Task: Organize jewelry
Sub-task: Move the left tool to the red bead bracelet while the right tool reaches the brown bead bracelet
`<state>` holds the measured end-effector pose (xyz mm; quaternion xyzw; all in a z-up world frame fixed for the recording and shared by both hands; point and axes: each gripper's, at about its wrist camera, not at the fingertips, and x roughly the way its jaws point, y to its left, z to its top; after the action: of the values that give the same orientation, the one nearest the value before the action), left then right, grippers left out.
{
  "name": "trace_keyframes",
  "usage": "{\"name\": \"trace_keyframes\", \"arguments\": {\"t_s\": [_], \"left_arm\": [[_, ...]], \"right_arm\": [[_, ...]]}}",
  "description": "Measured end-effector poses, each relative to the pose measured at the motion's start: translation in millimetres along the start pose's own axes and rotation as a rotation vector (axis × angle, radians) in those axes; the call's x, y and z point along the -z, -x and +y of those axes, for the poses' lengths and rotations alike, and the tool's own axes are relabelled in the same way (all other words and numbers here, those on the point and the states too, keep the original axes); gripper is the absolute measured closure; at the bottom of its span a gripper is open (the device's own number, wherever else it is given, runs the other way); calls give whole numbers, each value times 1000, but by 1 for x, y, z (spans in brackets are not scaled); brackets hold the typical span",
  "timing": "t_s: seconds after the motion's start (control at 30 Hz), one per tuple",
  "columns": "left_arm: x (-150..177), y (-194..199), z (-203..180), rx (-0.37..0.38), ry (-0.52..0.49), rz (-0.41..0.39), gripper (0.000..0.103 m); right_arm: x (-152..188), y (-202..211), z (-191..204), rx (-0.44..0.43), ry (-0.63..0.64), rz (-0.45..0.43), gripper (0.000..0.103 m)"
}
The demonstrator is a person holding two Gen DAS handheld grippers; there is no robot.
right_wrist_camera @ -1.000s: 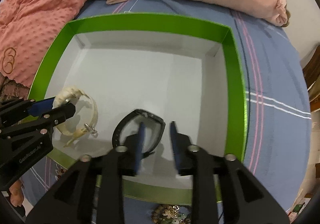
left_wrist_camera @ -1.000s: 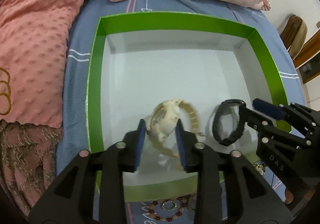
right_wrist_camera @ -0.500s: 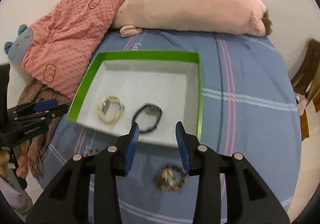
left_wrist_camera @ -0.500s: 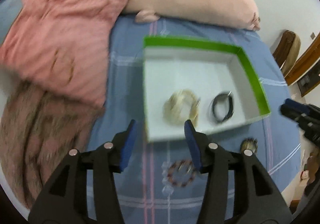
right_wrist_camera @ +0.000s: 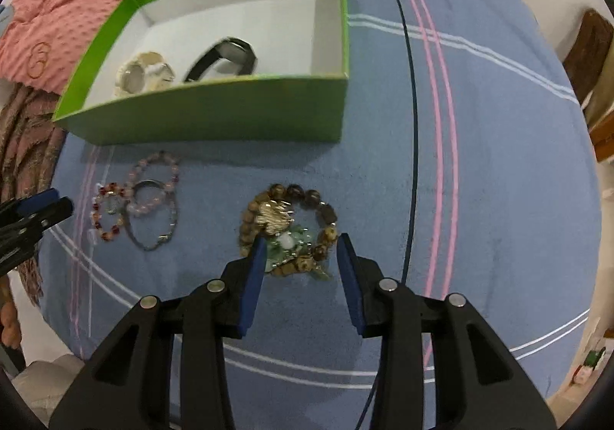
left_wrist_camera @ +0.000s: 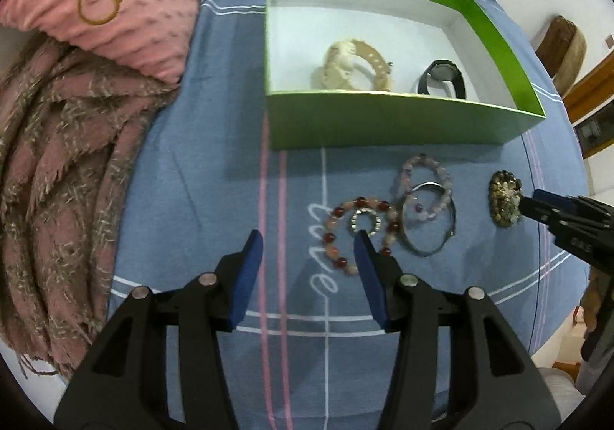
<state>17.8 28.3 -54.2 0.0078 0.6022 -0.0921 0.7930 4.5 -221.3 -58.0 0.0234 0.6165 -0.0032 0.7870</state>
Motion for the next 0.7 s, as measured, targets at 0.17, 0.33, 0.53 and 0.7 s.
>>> {"name": "trace_keyframes", "arguments": {"t_s": [0.17,0.33,0.53,0.7], "left_arm": [[2,-2,-4,-4,-8,11,49],[2,-10,-6,-6,8,29,49],[2,-16,1,-6,8,38,47],[2,-21,1,-12,14,46,46]], "right_arm": [[3,0,-2,10,-5,-6,65],[-4,2,-12,15,-36,-22,65],[-17,-7,-19,34,-43,-18,73],[-18,-13,-15,35,-17,-6,73]]}}
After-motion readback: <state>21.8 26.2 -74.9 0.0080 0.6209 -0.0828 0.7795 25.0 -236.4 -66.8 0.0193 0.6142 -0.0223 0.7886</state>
